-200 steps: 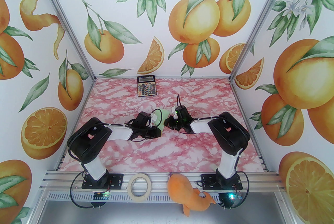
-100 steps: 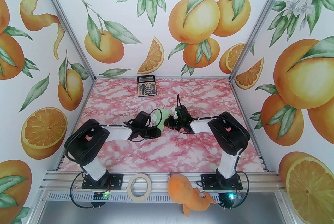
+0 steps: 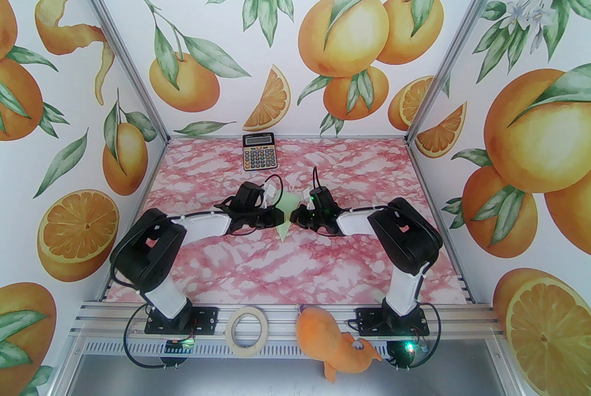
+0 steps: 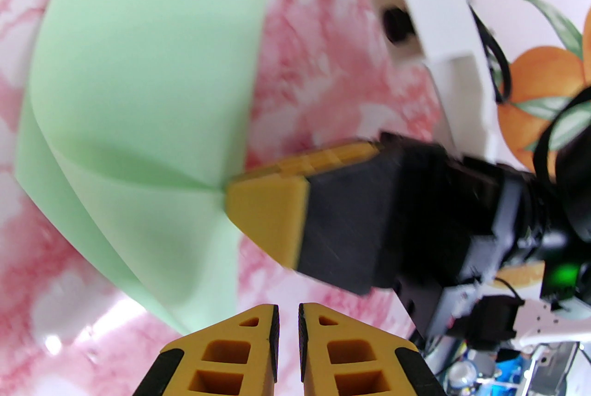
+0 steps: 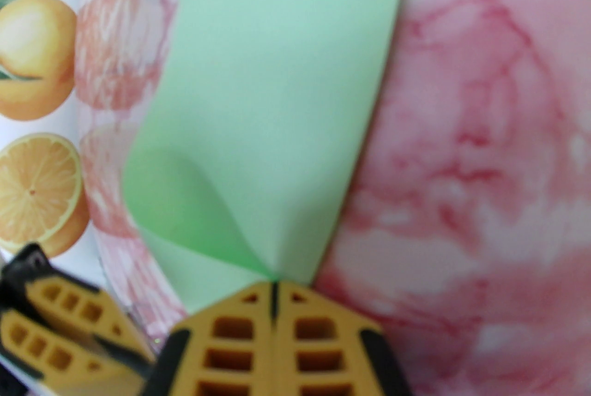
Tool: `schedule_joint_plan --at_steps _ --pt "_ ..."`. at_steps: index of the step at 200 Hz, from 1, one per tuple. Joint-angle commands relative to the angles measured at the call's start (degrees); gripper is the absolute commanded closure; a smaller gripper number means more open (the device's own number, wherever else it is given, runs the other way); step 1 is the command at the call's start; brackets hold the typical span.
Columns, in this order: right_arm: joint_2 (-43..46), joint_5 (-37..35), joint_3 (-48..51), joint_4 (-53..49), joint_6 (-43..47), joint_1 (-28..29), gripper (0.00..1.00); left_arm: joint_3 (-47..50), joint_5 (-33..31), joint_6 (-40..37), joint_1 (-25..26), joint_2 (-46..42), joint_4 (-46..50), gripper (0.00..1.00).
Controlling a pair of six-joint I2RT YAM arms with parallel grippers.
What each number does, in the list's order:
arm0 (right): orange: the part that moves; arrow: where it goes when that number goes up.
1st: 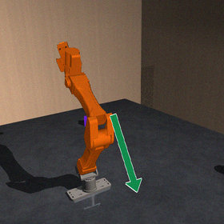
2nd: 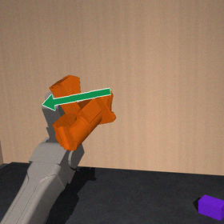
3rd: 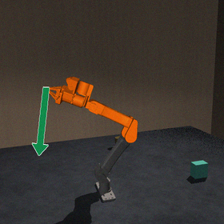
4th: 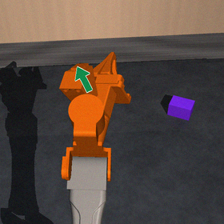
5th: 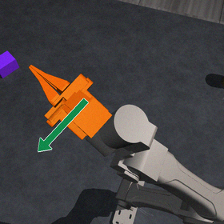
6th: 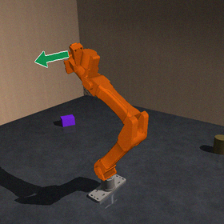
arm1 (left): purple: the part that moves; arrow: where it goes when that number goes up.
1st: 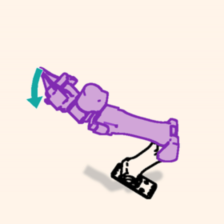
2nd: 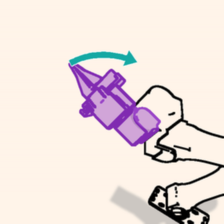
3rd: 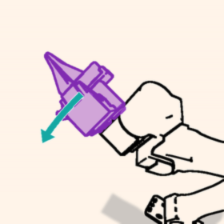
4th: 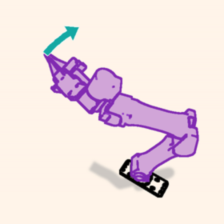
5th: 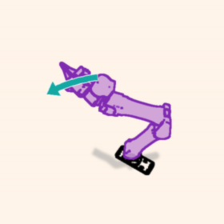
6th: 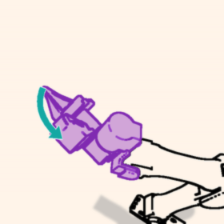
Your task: Fold a paper plane with a square sheet of paper (fold left side to right side)
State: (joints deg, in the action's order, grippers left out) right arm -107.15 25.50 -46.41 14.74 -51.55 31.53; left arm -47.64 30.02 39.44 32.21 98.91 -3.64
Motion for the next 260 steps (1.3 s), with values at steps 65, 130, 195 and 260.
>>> schedule_joint_plan --at_steps 65,130,195,260 --pt "-1.33 -2.74 -0.25 -2.79 0.66 0.41 1.00 -0.98 -1.36 -2.44 -0.92 3.92 1.61 0.84" --pt "-1.43 -2.83 -0.17 -2.69 0.58 0.43 1.00 0.42 -2.77 -3.37 -1.24 4.83 3.26 0.84" --pt "-1.33 -2.77 -0.33 -2.70 0.57 0.50 1.00 0.57 -2.95 -3.06 -1.28 6.21 3.23 0.84" --pt "-1.26 -2.79 -0.17 -2.79 0.57 0.49 1.00 -2.26 -2.67 -2.70 -1.72 1.36 5.47 0.84"
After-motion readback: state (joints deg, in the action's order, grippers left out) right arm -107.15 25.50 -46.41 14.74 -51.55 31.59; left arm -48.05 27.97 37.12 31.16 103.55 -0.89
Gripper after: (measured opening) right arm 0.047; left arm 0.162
